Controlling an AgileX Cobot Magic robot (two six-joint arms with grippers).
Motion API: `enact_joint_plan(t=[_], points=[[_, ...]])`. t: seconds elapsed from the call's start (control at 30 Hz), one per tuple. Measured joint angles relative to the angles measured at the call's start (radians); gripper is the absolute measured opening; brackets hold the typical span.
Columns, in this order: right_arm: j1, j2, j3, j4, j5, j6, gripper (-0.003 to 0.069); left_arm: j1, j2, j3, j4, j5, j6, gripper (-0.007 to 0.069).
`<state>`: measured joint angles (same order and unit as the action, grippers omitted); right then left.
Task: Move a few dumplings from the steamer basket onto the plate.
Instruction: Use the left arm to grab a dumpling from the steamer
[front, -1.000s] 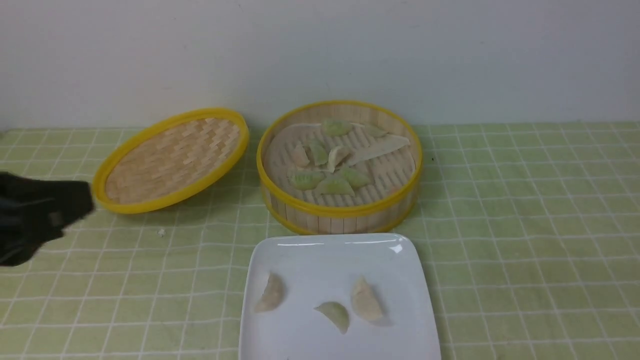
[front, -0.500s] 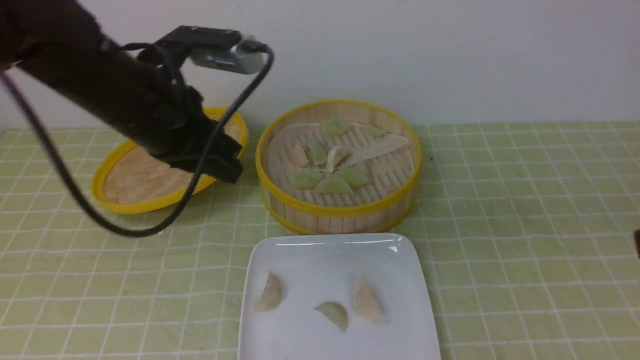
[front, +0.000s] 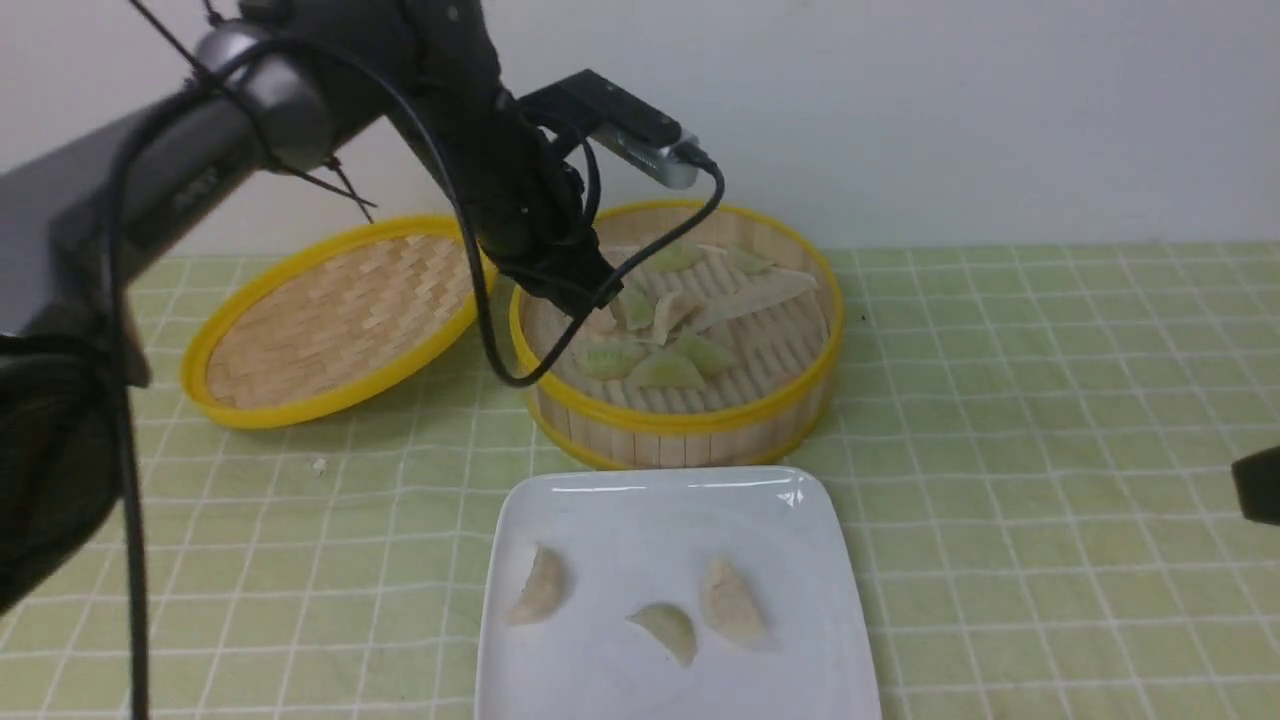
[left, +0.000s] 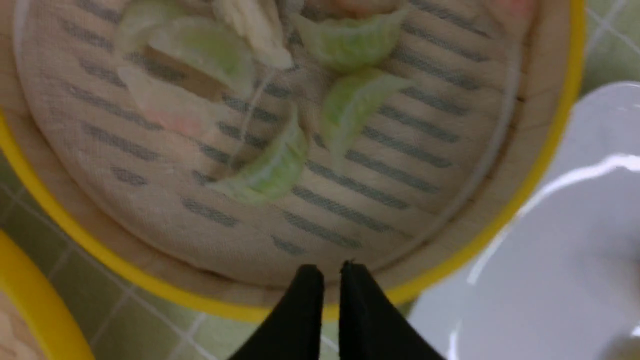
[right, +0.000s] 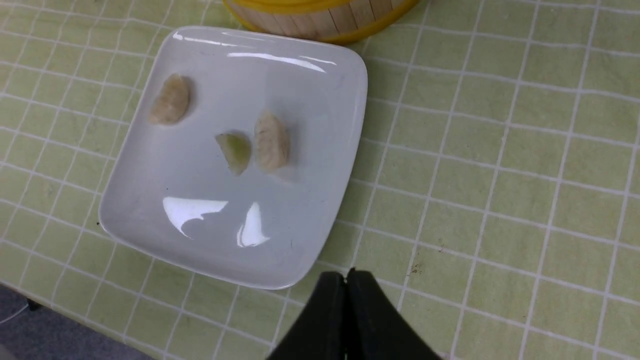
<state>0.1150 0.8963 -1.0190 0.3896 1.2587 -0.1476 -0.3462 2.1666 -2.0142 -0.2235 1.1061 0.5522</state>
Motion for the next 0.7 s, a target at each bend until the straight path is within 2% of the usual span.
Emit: enact_joint_plan(t=[0.1,0.3,0.4,0.47,0.57,0.63,0.67,0.7], points=[[0.000,0.000,0.000,0.000,0.000,0.014,-0.0015,-0.006,0.078,-0.037,0.026,-0.049,0.000,0.0179],[0.000,0.000,-0.001,0.000,0.001,0.020,-0.0015,-0.010,0.183,-0.043,0.038,-0.159,0.003,0.0459],[0.000,0.000,-0.001,0.000,0.001,0.020,-0.0015,-0.010,0.206,-0.043,0.037,-0.181,0.004,0.0534],[0.000,0.000,-0.001,0.000,0.001,0.020,-0.0015,-0.010,0.217,-0.044,0.038,-0.194,0.004,0.0551],[0.000,0.000,-0.001,0.000,0.001,0.020,-0.0015,-0.010,0.227,-0.047,0.039,-0.197,0.004,0.0536],[0.000,0.000,-0.001,0.000,0.001,0.020,-0.0015,-0.011,0.231,-0.051,0.037,-0.197,0.004,0.0435],[0.000,0.000,-0.001,0.000,0.001,0.020,-0.0015,-0.011,0.231,-0.051,0.037,-0.197,0.004,0.0435],[0.000,0.000,-0.001,0.001,0.001,0.020,-0.0015,-0.012,0.231,-0.052,0.037,-0.196,0.004,0.0356]])
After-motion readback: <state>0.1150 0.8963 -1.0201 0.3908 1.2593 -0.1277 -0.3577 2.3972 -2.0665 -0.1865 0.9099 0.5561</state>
